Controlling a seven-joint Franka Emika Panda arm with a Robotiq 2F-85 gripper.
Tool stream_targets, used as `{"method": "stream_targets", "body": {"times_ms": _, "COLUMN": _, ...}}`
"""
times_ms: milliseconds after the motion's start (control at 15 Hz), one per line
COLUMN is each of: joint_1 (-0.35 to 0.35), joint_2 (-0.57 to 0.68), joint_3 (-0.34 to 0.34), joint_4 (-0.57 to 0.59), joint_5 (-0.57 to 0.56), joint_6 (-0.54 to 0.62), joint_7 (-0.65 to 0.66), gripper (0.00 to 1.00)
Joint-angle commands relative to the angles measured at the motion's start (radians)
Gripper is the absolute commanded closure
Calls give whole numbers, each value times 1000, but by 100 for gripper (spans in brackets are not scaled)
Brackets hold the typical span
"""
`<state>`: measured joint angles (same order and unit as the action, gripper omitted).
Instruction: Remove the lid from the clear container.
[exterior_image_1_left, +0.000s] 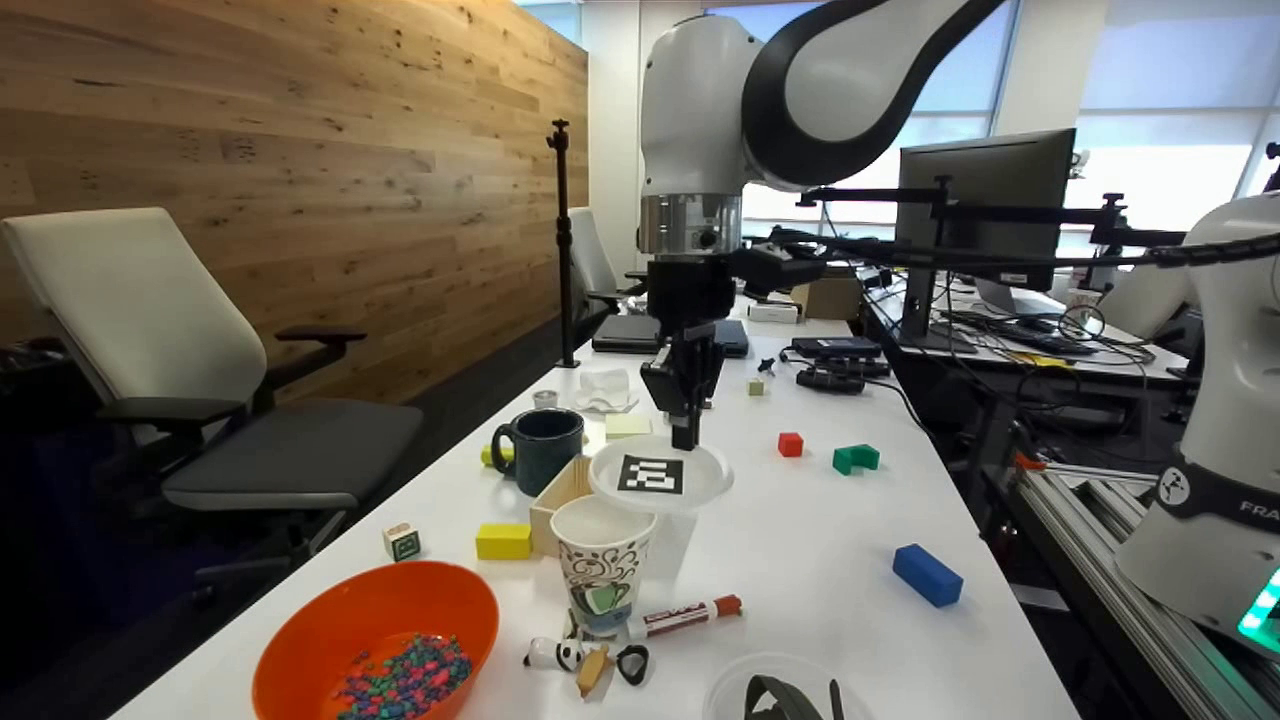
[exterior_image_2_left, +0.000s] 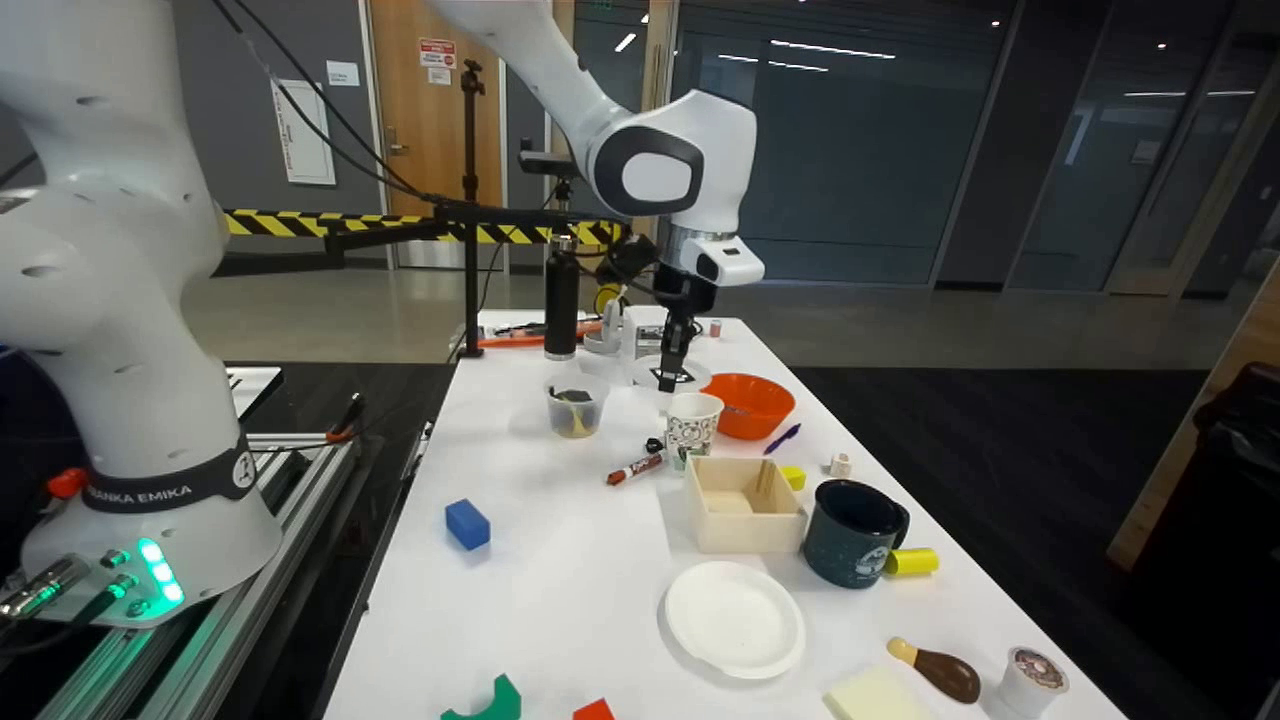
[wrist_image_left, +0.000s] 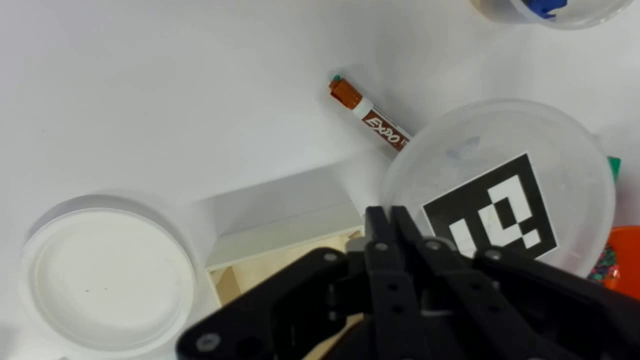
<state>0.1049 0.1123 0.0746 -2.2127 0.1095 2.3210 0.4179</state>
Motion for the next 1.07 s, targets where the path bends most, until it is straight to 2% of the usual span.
{"method": "stream_targets", "body": {"times_ms": 0, "joint_1": -32, "joint_2": -7, "joint_3": -17, "joint_4": 14, "joint_5": 94, "joint_6": -17, "joint_7": -33, "gripper": 99}}
{"method": "stream_targets", "body": {"times_ms": 267, "joint_1": -60, "joint_2": 11, "joint_3": -43, "joint_4": 24, "joint_5": 134, "joint_6": -8, "joint_7": -28, "gripper": 99}}
{"method": "stream_targets", "body": {"times_ms": 533, "joint_1": -74, "joint_2": 47, "joint_3": -68, "joint_4": 70, "joint_5": 118, "joint_6": -1, "joint_7": 15, "gripper": 99}}
{"method": "stream_targets", "body": {"times_ms": 1000, "joint_1": -60, "joint_2": 183, "joint_3": -79, "joint_4": 178, "joint_5": 112, "joint_6": 60, "joint_7": 71, "gripper": 99}}
